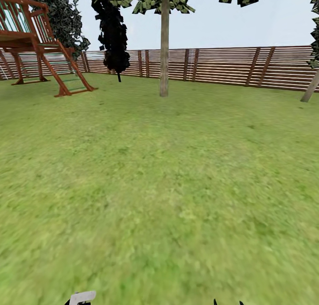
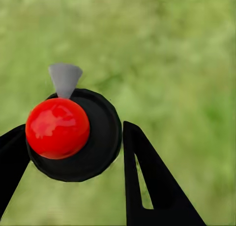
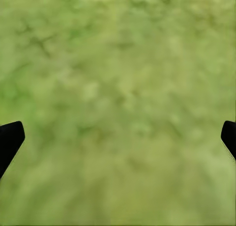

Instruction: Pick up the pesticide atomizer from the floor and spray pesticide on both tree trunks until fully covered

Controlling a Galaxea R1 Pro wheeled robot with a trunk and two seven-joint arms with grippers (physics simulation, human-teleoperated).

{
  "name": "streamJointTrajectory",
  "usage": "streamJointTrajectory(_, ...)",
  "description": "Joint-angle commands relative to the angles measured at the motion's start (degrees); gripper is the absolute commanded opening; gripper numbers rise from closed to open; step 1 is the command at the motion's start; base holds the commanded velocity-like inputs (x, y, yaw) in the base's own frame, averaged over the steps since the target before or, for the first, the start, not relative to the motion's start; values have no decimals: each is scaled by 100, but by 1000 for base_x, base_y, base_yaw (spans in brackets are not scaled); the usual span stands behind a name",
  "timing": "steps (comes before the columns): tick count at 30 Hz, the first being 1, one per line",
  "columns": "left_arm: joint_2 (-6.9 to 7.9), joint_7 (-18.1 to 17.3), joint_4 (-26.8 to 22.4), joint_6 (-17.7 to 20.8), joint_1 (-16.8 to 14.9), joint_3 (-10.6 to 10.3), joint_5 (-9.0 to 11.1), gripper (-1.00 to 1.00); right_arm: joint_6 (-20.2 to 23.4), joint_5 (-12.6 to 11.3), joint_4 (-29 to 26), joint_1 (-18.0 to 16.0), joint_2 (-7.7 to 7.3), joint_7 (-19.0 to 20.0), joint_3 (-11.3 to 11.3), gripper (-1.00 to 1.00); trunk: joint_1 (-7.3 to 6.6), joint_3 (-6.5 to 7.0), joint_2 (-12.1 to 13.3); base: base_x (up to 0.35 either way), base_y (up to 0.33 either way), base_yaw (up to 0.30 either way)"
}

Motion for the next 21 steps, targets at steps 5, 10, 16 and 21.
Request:
streamJointTrajectory(5,0,0,-1,0,0,0,0,-100,0,0,0,0,0,0,0,100,0,0,0,339,0,0)
streamJointTrajectory(10,-1,0,2,0,0,0,0,-100,-1,0,0,0,0,0,0,100,0,0,0,339,0,0)
streamJointTrajectory(16,-8,0,3,0,0,0,0,-100,-10,-42,-569,0,11,-23,-25,100,0,0,0,339,0,0)
streamJointTrajectory(21,-9,0,3,3,0,0,0,-100,-12,-19,-694,0,-47,-21,-15,100,0,0,0,339,0,0)
